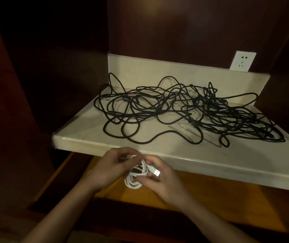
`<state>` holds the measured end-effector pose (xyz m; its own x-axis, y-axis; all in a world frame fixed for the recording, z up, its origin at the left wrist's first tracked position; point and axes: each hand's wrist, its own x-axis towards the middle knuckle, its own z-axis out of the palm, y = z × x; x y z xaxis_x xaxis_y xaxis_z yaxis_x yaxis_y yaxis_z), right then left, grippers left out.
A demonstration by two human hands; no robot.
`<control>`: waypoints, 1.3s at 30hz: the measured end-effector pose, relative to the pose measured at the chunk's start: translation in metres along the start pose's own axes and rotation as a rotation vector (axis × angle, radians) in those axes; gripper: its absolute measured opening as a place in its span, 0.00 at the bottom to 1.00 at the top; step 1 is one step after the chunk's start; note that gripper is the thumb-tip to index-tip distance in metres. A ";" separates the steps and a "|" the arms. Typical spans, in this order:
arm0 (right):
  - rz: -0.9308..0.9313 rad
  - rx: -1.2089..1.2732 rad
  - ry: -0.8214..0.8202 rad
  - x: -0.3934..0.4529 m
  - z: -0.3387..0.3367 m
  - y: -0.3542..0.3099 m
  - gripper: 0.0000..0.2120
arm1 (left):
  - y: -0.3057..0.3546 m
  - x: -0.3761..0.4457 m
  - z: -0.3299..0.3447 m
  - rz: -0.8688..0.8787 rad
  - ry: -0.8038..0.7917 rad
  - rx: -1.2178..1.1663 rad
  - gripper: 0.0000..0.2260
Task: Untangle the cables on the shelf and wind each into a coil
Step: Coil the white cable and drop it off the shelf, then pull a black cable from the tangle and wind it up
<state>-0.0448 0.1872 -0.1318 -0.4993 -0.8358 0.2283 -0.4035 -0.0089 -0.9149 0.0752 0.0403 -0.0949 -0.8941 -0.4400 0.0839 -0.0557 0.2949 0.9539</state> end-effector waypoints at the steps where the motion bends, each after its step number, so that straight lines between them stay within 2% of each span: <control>1: 0.011 -0.012 -0.002 -0.002 0.004 0.006 0.23 | -0.005 0.000 0.000 -0.007 -0.022 0.017 0.07; 4: 0.055 -0.057 -0.044 0.001 0.010 0.020 0.21 | -0.020 0.001 -0.005 -0.028 -0.100 0.120 0.07; 8: 0.264 -0.017 -0.143 0.012 0.011 0.031 0.16 | -0.034 0.005 -0.011 -0.157 -0.107 0.283 0.14; 10: 0.330 -0.045 -0.166 0.019 0.012 0.041 0.15 | -0.039 0.011 -0.015 -0.229 -0.100 0.404 0.12; 13: 0.422 -0.056 -0.169 0.030 0.015 0.055 0.17 | -0.039 0.020 -0.017 -0.306 -0.226 0.529 0.06; 15: 0.485 -0.050 -0.140 0.038 0.016 0.064 0.18 | -0.037 0.028 -0.016 -0.336 -0.267 0.572 0.08; 19: 0.530 -0.069 -0.118 0.051 0.020 0.072 0.19 | -0.034 0.040 -0.004 -0.282 -0.401 0.686 0.12; 25: 0.489 -0.165 -0.067 0.055 0.028 0.079 0.13 | -0.042 0.052 0.019 -0.222 -0.564 0.758 0.14; 27: 0.477 -0.250 -0.088 0.055 0.027 0.079 0.14 | -0.041 0.055 0.022 -0.202 -0.582 0.753 0.13; 30: 0.469 -0.320 -0.070 0.052 0.020 0.073 0.08 | -0.031 0.053 0.028 -0.151 -0.582 0.699 0.14; 33: 0.417 -0.449 -0.180 0.039 0.002 0.052 0.07 | -0.007 0.048 0.032 -0.127 -0.618 0.634 0.14; 36: 0.342 -0.486 -0.336 0.023 -0.025 0.029 0.12 | 0.027 0.045 0.034 -0.047 -0.663 0.549 0.12; 38: 0.398 -0.572 -0.414 0.013 -0.042 0.013 0.17 | 0.049 0.045 0.037 -0.014 -0.691 0.452 0.10; 39: 0.428 -0.524 -0.428 0.009 -0.049 0.005 0.17 | 0.059 0.046 0.039 0.012 -0.696 0.419 0.09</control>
<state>-0.0887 0.2070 -0.1175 -0.3980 -0.8474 -0.3516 -0.6044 0.5305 -0.5944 0.0133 0.0703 -0.0459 -0.9596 0.1524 -0.2367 -0.0832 0.6499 0.7555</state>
